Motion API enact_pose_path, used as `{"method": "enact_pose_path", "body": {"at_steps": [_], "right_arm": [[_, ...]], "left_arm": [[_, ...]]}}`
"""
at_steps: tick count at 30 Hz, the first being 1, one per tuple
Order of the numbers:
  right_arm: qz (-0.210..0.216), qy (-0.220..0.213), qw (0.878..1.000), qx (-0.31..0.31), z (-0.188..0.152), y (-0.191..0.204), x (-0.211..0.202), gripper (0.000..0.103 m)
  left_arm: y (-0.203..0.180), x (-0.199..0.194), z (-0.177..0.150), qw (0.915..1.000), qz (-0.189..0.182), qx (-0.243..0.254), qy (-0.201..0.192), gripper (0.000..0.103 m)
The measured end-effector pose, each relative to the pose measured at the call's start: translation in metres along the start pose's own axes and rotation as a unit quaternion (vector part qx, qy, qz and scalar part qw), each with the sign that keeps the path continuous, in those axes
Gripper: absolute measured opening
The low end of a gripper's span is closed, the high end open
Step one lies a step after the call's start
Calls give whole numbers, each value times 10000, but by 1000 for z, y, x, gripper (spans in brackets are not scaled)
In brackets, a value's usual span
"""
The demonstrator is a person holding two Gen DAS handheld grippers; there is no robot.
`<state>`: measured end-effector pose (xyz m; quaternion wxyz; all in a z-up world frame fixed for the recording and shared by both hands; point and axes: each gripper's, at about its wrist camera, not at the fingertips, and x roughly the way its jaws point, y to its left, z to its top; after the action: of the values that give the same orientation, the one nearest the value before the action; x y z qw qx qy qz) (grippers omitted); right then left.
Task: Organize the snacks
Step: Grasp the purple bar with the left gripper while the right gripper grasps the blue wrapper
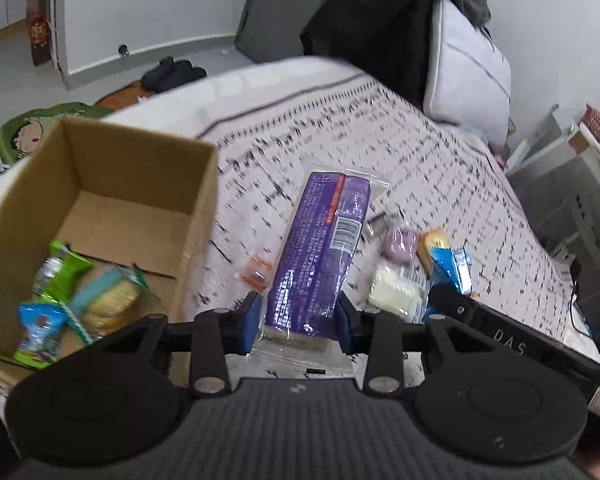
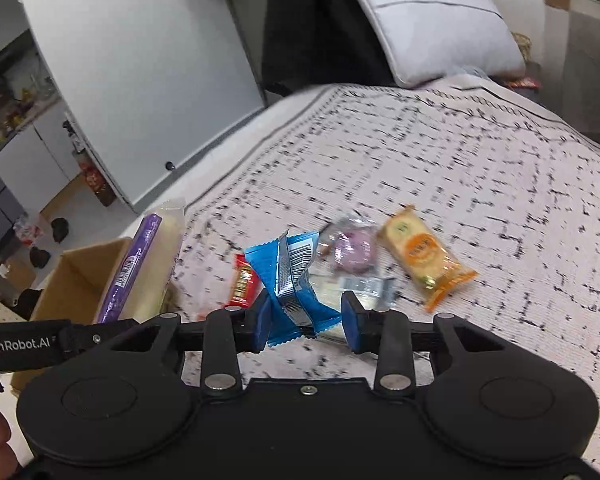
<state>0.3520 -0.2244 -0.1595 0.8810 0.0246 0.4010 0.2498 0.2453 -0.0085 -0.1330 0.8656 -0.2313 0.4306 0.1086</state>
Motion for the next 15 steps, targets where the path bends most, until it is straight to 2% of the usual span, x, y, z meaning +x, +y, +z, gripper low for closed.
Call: {"method": "enact_pose_path", "body": {"at_steps": [3, 6, 15], "right_arm": [[51, -114, 9999, 4, 2, 10, -6, 34], [122, -234, 9996, 59, 6, 20, -10, 25], [293, -407, 9987, 61, 9, 45, -14, 18]], "left_arm": [[7, -12, 4, 9999, 18, -51, -102, 37], [15, -24, 7, 9997, 36, -110, -209, 37], [43, -52, 19, 9980, 156, -372, -476, 37]]}}
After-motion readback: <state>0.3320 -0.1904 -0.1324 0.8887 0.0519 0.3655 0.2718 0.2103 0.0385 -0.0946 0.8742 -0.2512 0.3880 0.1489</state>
